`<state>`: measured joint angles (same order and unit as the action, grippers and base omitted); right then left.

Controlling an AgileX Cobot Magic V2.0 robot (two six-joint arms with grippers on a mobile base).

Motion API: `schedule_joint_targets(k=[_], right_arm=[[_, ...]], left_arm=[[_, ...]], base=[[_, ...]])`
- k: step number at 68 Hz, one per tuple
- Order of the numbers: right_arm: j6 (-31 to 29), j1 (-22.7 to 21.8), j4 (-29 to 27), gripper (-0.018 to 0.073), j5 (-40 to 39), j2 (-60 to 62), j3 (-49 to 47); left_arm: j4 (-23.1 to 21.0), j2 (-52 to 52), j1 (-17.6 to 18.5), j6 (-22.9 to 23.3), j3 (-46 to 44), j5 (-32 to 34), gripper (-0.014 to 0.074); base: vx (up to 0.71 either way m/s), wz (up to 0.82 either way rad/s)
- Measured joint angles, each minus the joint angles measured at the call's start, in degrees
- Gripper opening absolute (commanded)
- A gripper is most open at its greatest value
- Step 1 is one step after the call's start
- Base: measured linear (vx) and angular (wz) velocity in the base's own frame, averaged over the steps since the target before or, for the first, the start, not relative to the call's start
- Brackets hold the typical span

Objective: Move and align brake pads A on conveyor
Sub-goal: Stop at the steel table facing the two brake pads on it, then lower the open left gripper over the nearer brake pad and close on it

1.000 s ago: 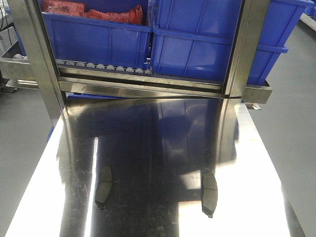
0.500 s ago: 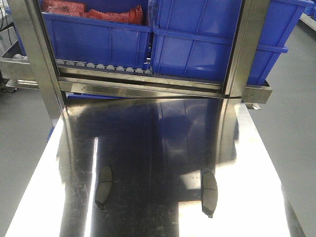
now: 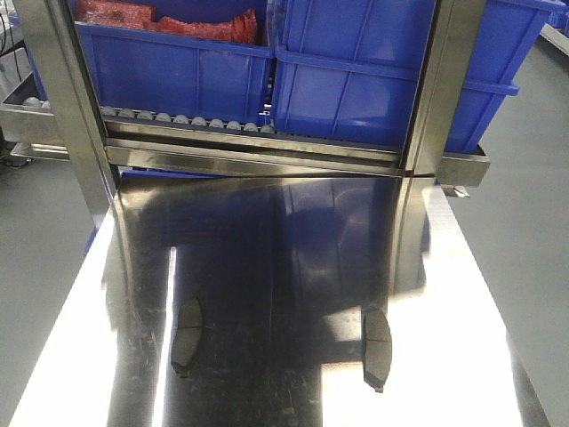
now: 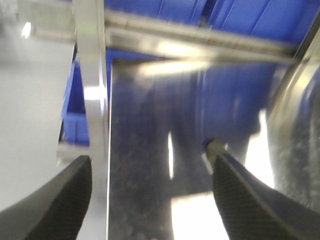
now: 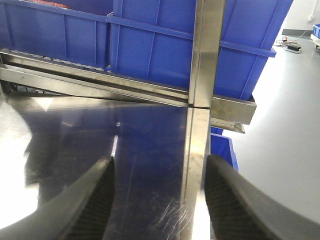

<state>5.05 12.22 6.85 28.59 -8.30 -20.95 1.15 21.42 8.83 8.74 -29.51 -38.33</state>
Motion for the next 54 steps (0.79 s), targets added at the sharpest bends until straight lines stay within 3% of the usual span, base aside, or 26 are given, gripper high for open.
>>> schedule_joint_targets(k=[28, 35, 43, 54], right_arm=[[0.0, 0.0, 0.0, 0.0398, 0.0, 0.0, 0.0], [0.0, 0.0, 0.0, 0.0398, 0.0, 0.0, 0.0], [0.0, 0.0, 0.0, 0.0398, 0.0, 0.0, 0.0], [0.0, 0.0, 0.0, 0.0398, 0.0, 0.0, 0.0]], left_arm=[[-0.16, 35.09, 0.0, -0.71, -9.91, -5.41, 0.0502], [-3.45, 41.57, 0.0, -1.46, -12.08, -5.41, 0.0502], [-8.91, 47.67, 0.34, -6.03, -15.87, -5.54, 0.0502], [-12.72, 54.65, 4.67, -8.74, -22.19, -5.94, 0.0502]], base=[[0.0, 0.0], [0.0, 0.0], [0.0, 0.0], [0.0, 0.0]])
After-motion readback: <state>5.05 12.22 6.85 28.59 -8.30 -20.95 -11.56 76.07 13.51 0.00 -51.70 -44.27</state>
